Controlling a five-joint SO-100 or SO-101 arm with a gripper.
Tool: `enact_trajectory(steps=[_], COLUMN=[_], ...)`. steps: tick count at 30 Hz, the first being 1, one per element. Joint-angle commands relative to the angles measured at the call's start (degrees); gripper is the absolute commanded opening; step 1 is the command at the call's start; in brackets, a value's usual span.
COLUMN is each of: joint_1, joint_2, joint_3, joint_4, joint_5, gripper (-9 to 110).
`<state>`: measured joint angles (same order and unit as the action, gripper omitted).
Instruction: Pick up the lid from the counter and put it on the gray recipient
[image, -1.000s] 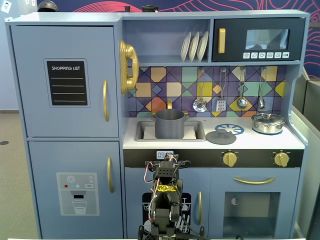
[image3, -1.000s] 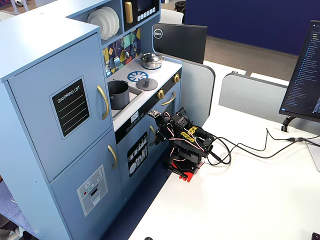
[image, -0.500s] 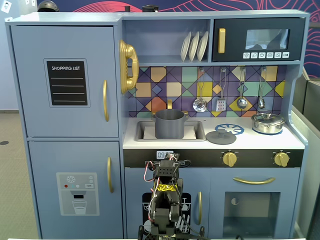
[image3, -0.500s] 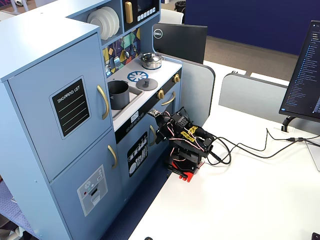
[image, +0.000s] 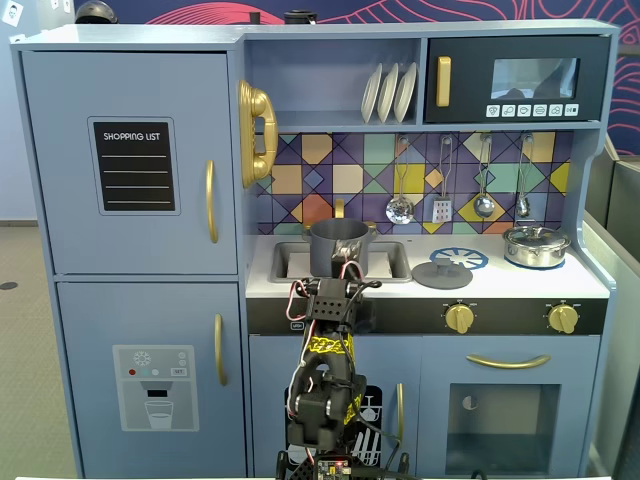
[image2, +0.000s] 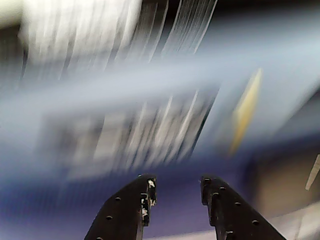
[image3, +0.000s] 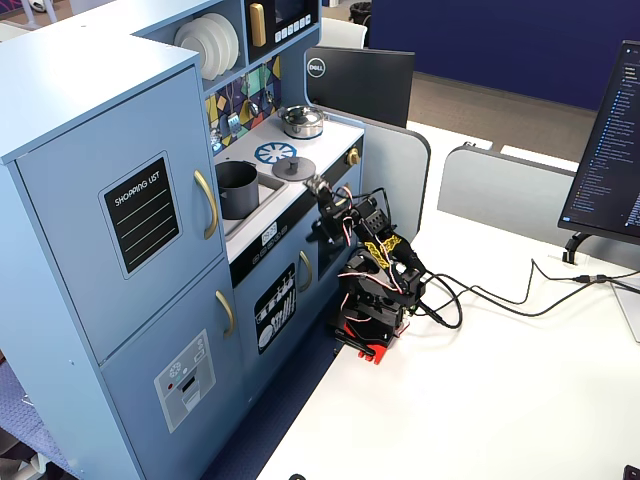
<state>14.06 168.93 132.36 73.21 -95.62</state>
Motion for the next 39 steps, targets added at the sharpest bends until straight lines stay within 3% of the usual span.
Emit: enact_trajectory(steps=[1, 6, 10, 22, 39], joint_1=[6.94, 13.18, 16.44, 21.71, 20.65], joint_2=[-2.72, -6.15, -11.60, -25.58, -48.78], joint_3=[-2.72, 3.08, 6.77, 5.98, -6.42], joint_4=[-20.04, -48.34, -62.84, -77.26, -89.56], joint_5=[2.11, 3.52, 3.16, 6.50, 3.43], gripper=[0, 0, 0, 29, 25])
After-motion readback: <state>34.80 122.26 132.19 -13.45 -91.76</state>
